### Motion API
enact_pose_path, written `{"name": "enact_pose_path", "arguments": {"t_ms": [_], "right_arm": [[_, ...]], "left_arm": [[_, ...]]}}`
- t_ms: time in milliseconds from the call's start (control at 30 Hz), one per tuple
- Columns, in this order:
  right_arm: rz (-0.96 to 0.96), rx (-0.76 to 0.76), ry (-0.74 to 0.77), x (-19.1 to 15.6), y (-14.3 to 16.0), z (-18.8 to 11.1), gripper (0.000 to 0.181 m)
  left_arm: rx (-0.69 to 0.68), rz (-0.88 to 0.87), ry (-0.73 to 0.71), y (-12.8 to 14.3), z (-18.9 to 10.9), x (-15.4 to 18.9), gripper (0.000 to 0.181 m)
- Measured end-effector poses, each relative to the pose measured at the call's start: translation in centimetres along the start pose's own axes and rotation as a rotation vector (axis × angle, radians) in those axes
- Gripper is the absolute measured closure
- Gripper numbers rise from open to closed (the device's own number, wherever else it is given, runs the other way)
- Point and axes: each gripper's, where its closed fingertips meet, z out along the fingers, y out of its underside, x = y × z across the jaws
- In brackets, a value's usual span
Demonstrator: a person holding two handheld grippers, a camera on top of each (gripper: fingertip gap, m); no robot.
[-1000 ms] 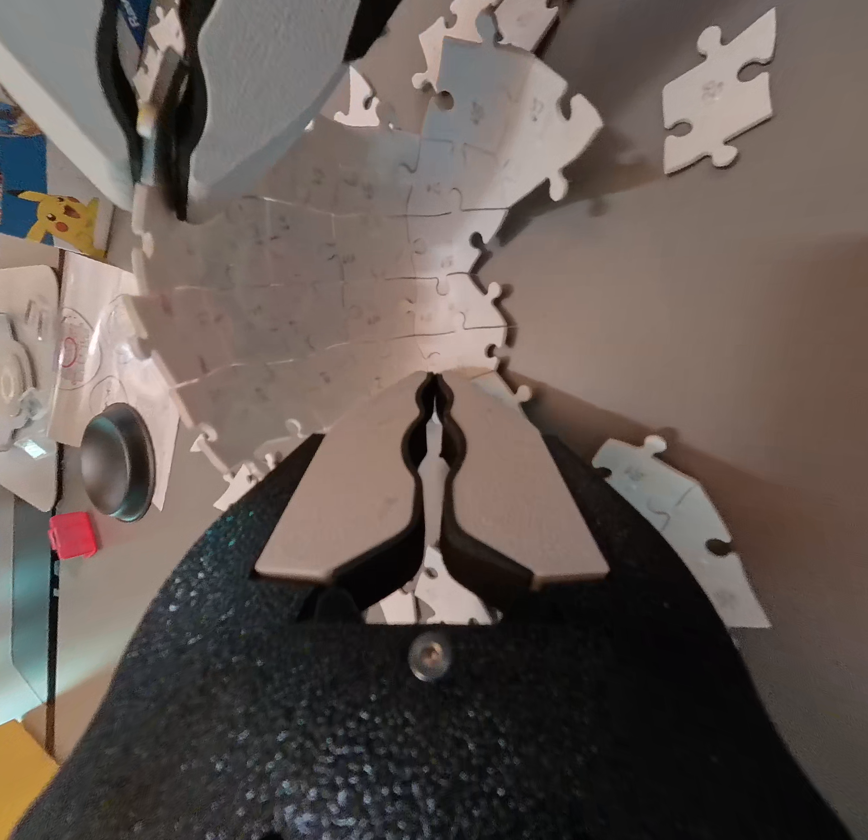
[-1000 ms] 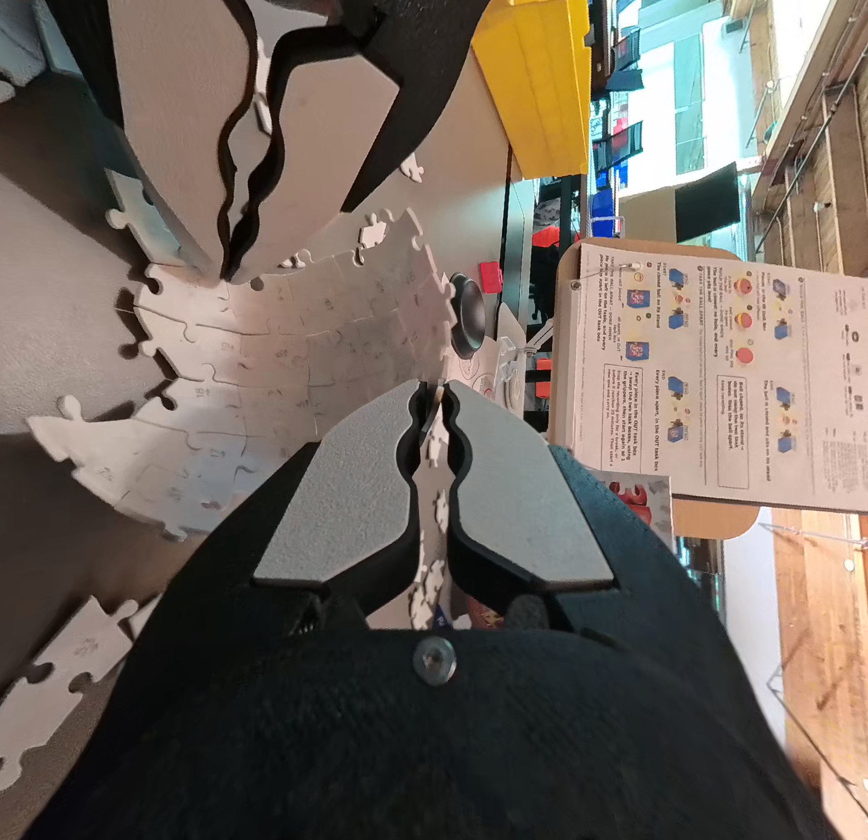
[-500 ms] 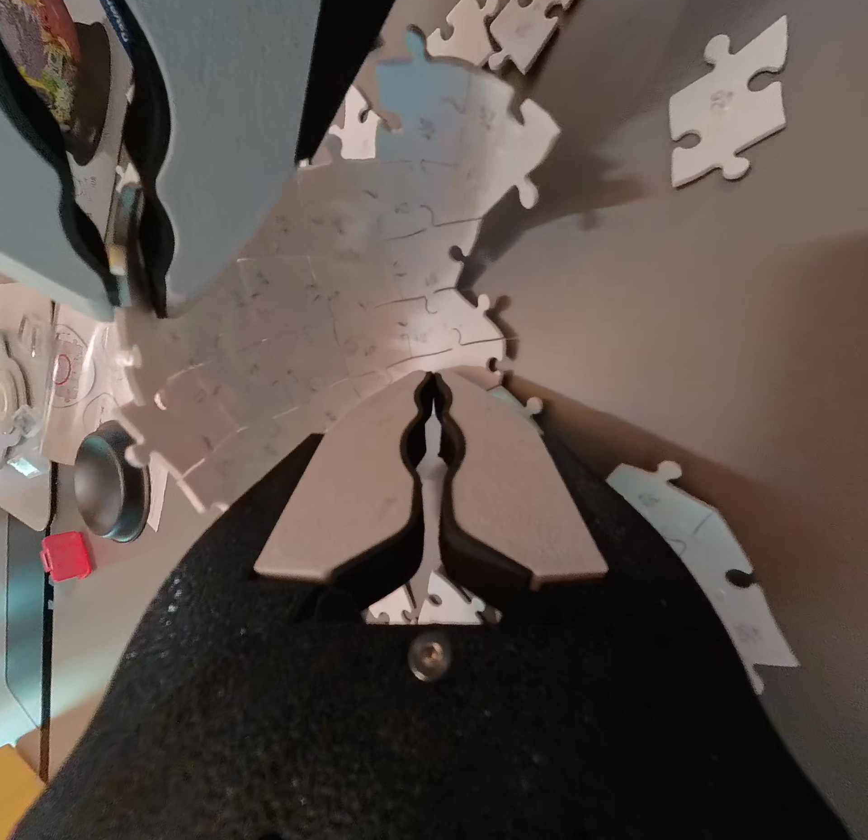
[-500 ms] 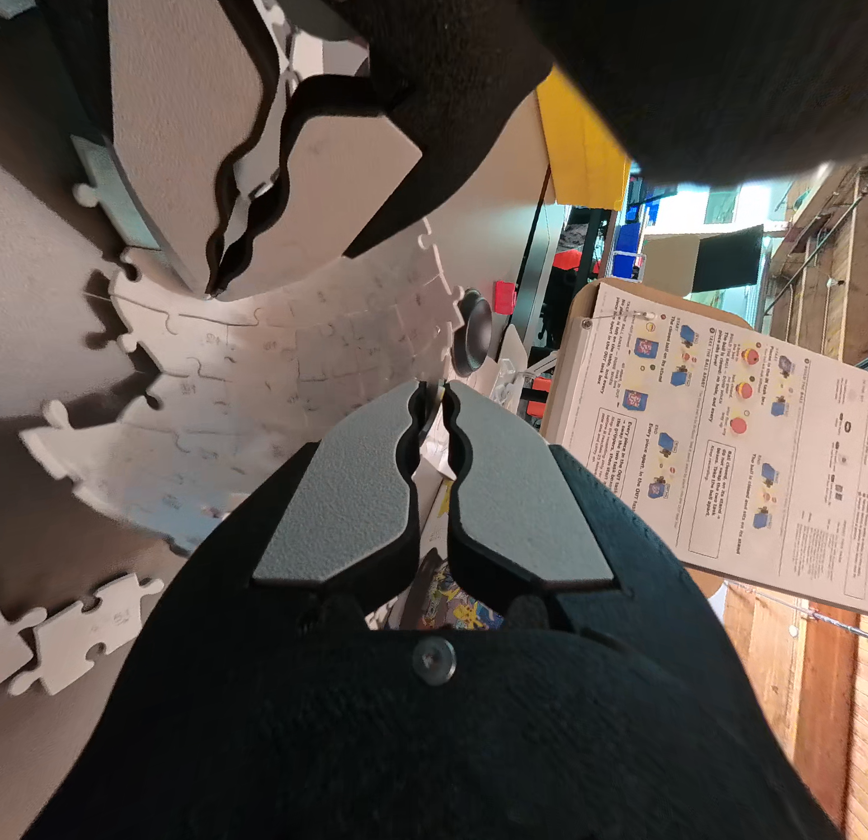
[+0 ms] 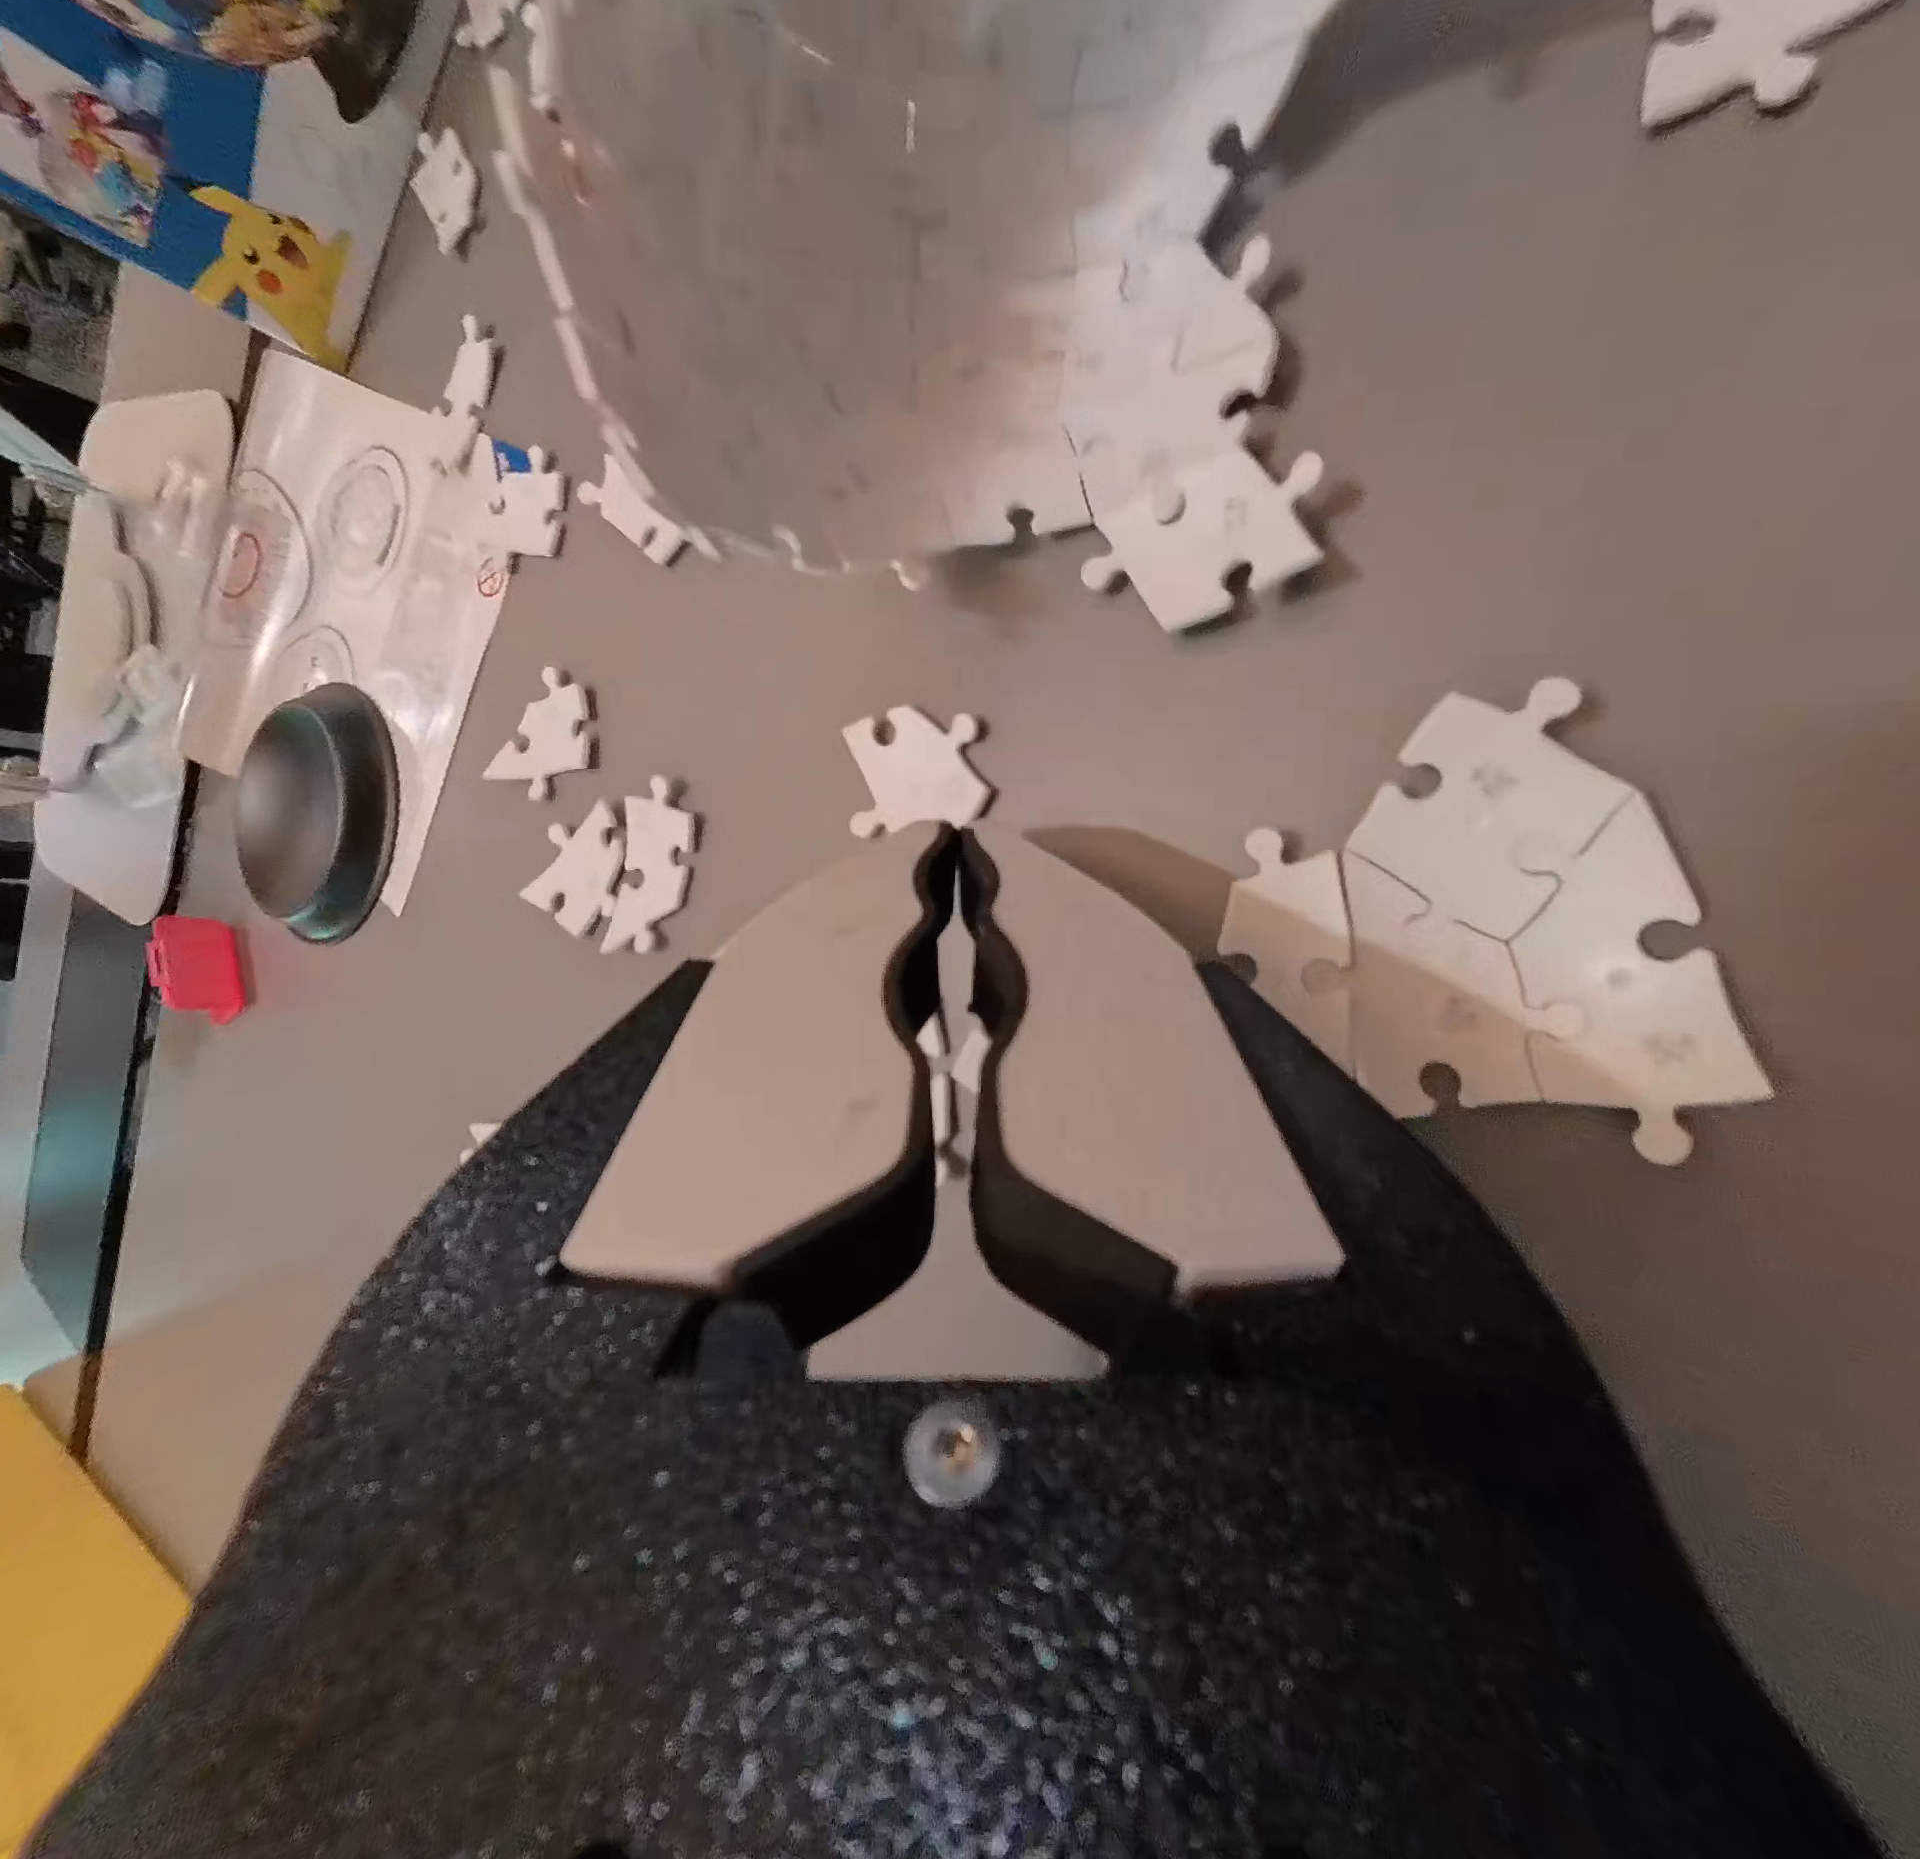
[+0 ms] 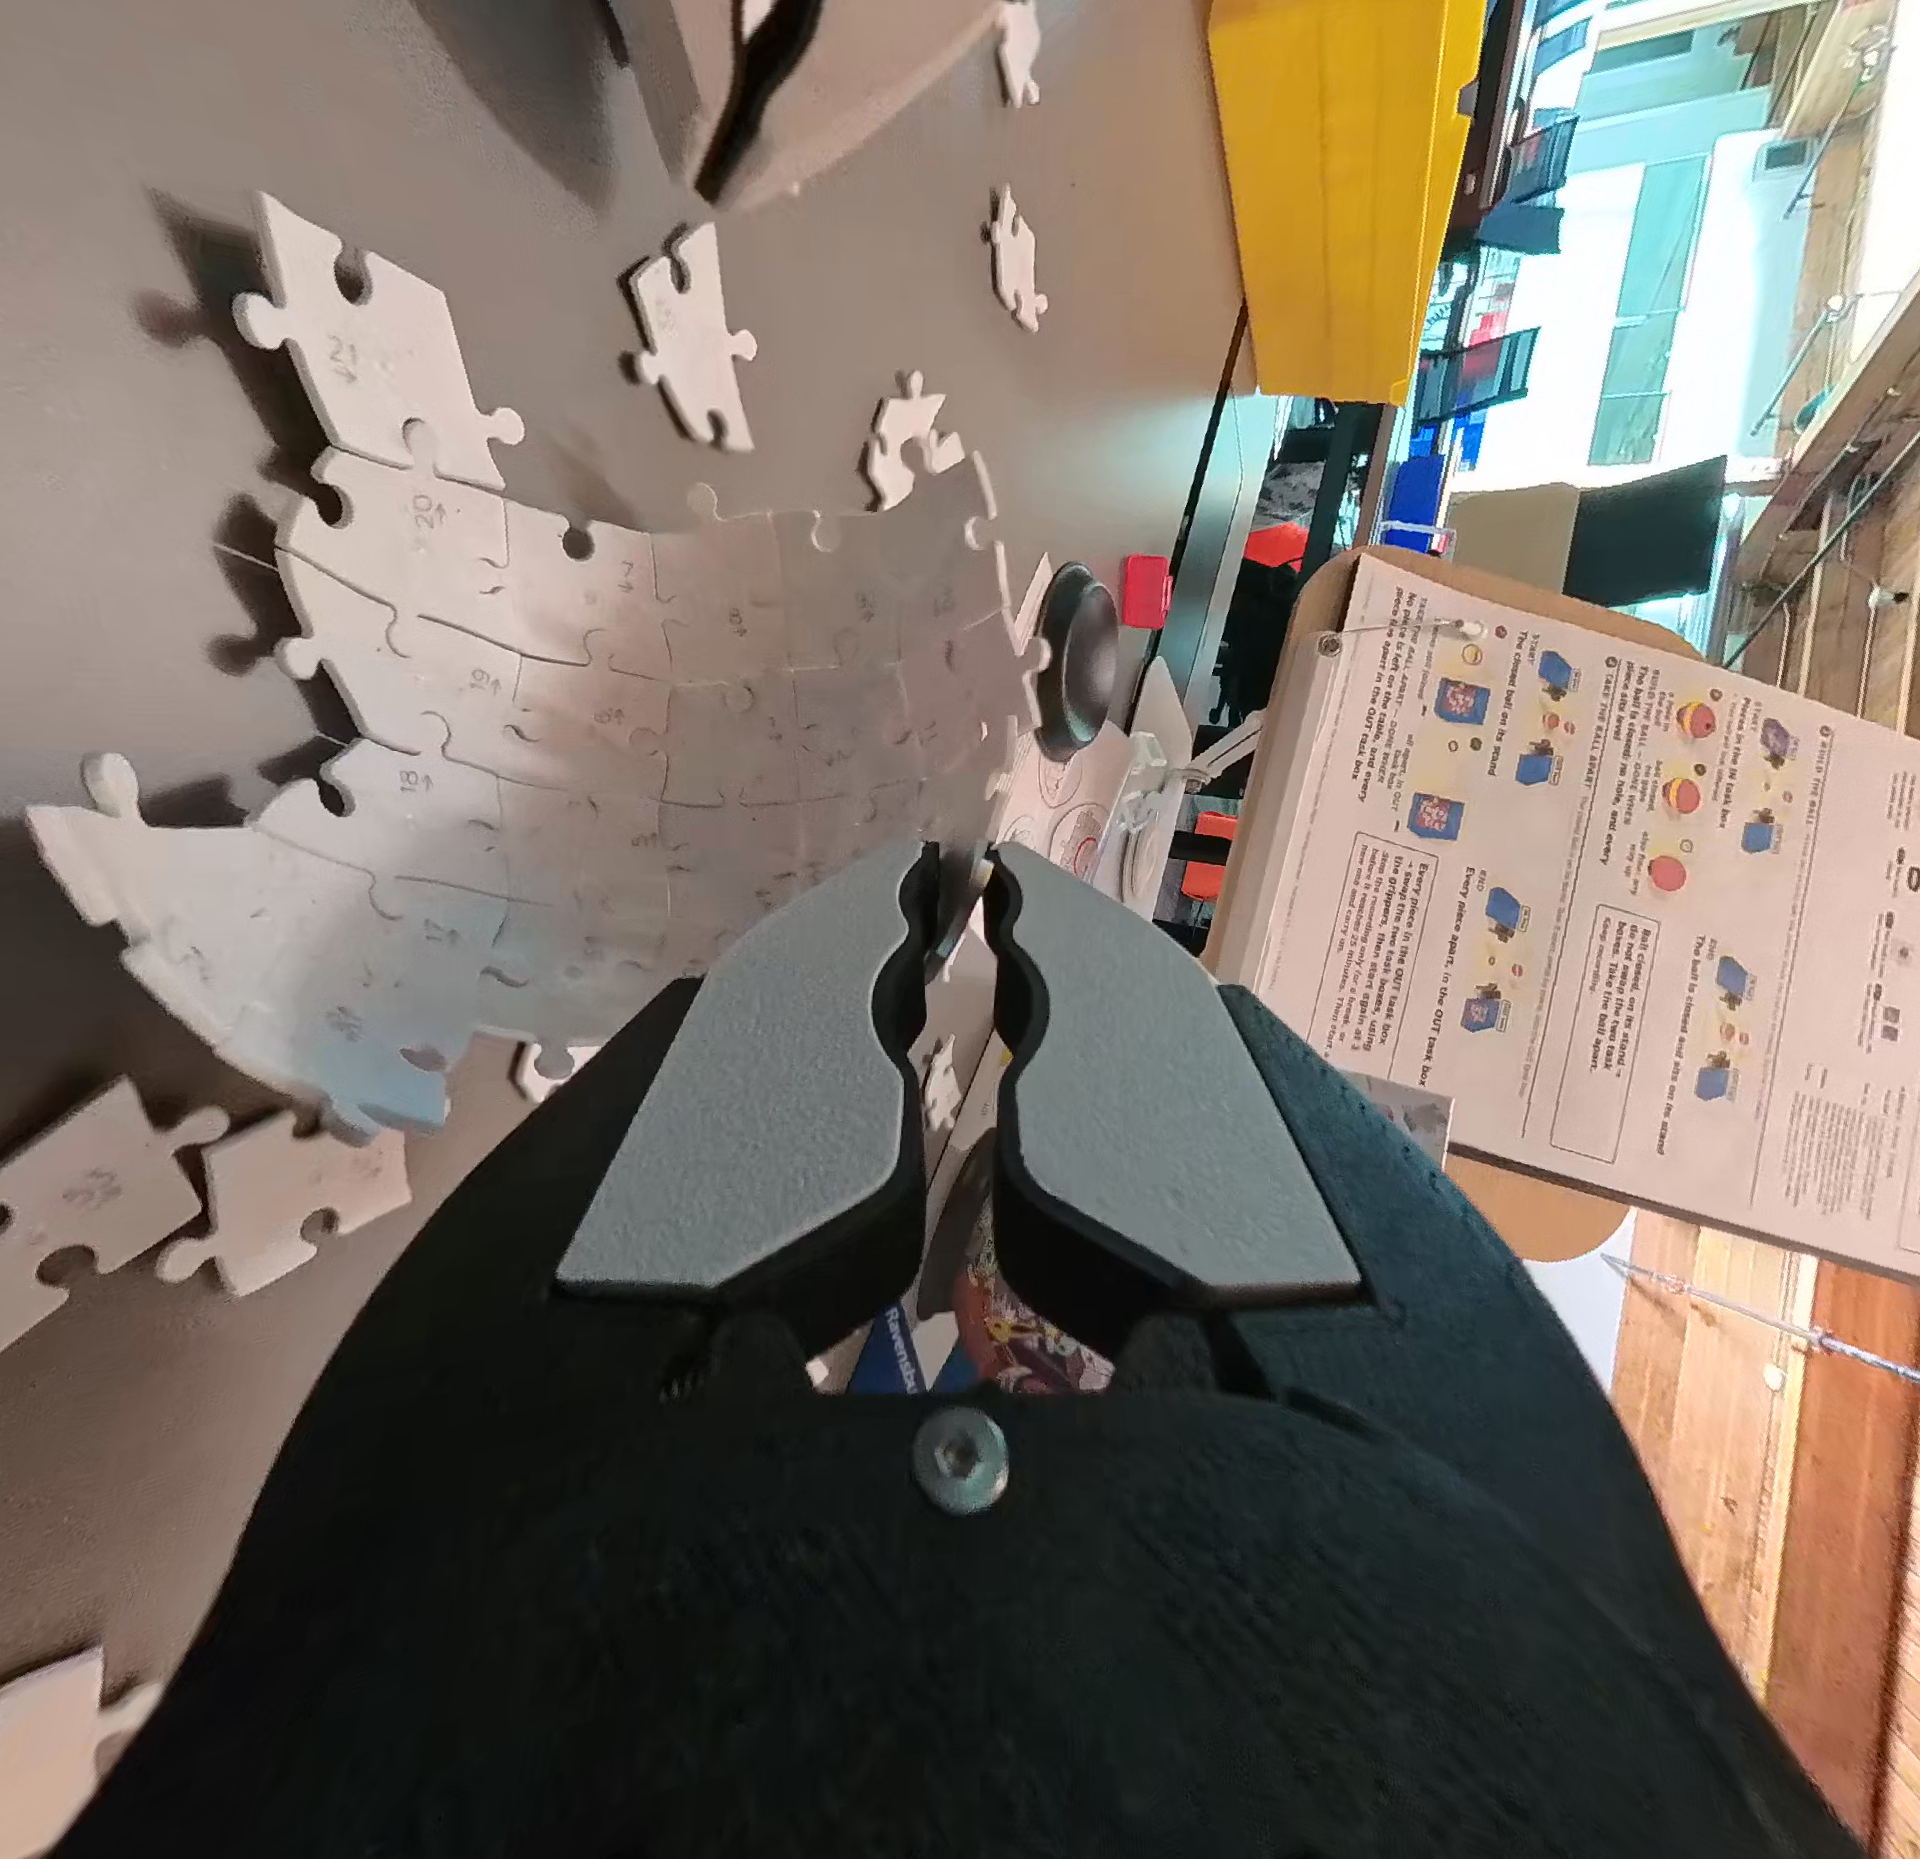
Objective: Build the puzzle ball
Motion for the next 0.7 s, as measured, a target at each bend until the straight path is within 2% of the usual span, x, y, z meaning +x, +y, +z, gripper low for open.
{"name": "enact_pose_path", "arguments": {"t_ms": [33,167,367,567,700], "right_arm": [[-0.005,-0.001,-0.001,0.0,0.0,-0.2,0.174],[-0.049,-0.007,0.020,0.2,-0.8,-0.4,0.174],[-0.090,-0.009,0.051,0.6,-2.1,-0.4,0.175],[-0.061,0.006,0.063,0.7,-2.4,-0.5,0.176],[-0.033,0.024,0.071,0.7,-2.5,-0.5,0.176]], "left_arm": [[0.008,0.020,-0.002,-0.4,0.1,0.3,0.181],[0.138,0.092,0.010,-4.2,0.3,1.5,0.181],[0.131,0.205,-0.013,-6.6,2.1,2.0,0.181],[0.054,0.278,0.000,-5.8,3.8,2.5,0.181],[0.043,0.284,0.009,-5.7,3.9,2.6,0.181]]}}
